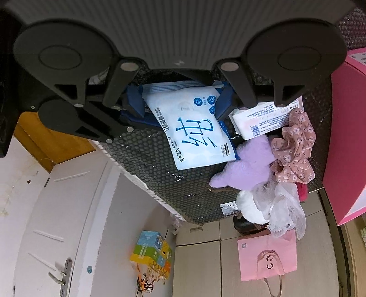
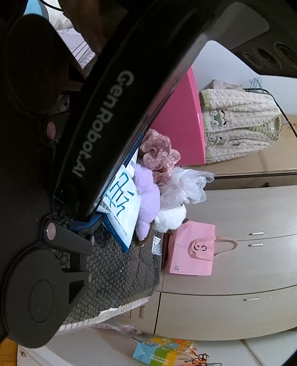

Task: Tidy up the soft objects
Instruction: 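Close the left tool on the blue-and-white wet-wipes pack, then carry the wipes pack with the left tool over the pink box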

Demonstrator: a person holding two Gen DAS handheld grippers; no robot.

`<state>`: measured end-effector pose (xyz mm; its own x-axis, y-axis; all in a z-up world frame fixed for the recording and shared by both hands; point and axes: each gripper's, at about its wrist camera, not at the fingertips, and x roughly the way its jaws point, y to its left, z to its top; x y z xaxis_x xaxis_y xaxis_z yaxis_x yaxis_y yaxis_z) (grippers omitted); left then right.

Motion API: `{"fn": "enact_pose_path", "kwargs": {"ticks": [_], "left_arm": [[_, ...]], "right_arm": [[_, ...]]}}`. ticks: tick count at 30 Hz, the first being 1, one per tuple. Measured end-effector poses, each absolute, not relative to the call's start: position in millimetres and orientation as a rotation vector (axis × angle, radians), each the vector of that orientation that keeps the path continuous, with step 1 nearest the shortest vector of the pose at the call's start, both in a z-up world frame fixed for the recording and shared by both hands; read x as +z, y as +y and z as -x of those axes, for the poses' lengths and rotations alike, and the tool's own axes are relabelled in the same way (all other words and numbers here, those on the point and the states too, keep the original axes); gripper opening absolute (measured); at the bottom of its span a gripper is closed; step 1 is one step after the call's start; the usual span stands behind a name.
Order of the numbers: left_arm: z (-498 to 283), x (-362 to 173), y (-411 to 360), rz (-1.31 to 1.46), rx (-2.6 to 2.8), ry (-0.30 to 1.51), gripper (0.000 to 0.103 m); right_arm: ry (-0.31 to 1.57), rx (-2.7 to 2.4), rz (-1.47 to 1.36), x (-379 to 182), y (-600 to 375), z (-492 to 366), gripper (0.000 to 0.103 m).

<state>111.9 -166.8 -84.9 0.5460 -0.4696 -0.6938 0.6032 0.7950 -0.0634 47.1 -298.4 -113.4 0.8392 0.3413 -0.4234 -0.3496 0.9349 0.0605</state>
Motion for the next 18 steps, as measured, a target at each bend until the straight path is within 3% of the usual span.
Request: {"fn": "enact_pose_path", "kwargs": {"ticks": [18], "left_arm": [[-82, -63, -144, -0.172, -0.659, 0.721, 0.066]], "right_arm": [[0.413, 0.349, 0.059, -90, -280, -20, 0.064]]}}
